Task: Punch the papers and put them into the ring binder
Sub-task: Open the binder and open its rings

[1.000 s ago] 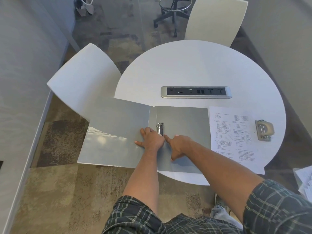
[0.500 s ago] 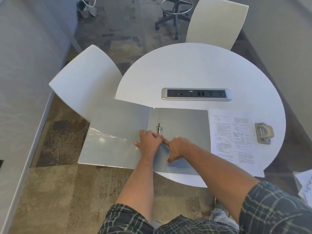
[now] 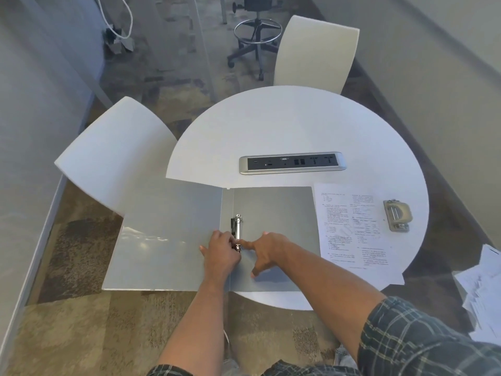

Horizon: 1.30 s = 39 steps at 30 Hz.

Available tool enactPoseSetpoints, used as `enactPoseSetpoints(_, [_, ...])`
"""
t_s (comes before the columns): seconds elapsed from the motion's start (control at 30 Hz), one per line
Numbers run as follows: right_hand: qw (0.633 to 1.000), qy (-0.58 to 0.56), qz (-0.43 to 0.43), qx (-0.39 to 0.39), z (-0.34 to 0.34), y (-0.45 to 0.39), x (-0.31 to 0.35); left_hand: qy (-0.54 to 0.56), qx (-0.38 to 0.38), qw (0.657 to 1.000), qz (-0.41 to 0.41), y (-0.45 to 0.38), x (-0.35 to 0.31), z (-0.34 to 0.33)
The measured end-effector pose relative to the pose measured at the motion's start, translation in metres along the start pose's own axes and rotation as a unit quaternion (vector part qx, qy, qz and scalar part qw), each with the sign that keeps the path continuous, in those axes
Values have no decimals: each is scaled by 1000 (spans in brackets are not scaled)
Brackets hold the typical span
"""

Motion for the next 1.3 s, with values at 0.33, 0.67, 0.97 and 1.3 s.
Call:
enactPoseSetpoints(0.33, [993, -93, 16, 74, 1, 13, 6, -142, 54, 986, -75, 22, -4, -12])
enactPoseSetpoints(0.67, [995, -96, 29, 17, 6, 14, 9, -152, 124, 977, -88, 22, 3, -17])
enactPoseSetpoints(0.97, [987, -149, 38, 39, 5, 9, 0, -120, 132, 982, -64, 20, 3, -19])
enactPoseSetpoints(1.3, [991, -130, 30, 29, 11, 5, 11, -67, 143, 987, -40, 17, 12, -18])
Point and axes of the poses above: each hand's wrist, its own y-axis away from the middle knuckle, its own z-axis out of the back of the hand, x = y × z, the point moved 10 cm from there along -y, towards the middle knuckle, and after that the axes turned 1 degree about -y, right-handed, at the moved point
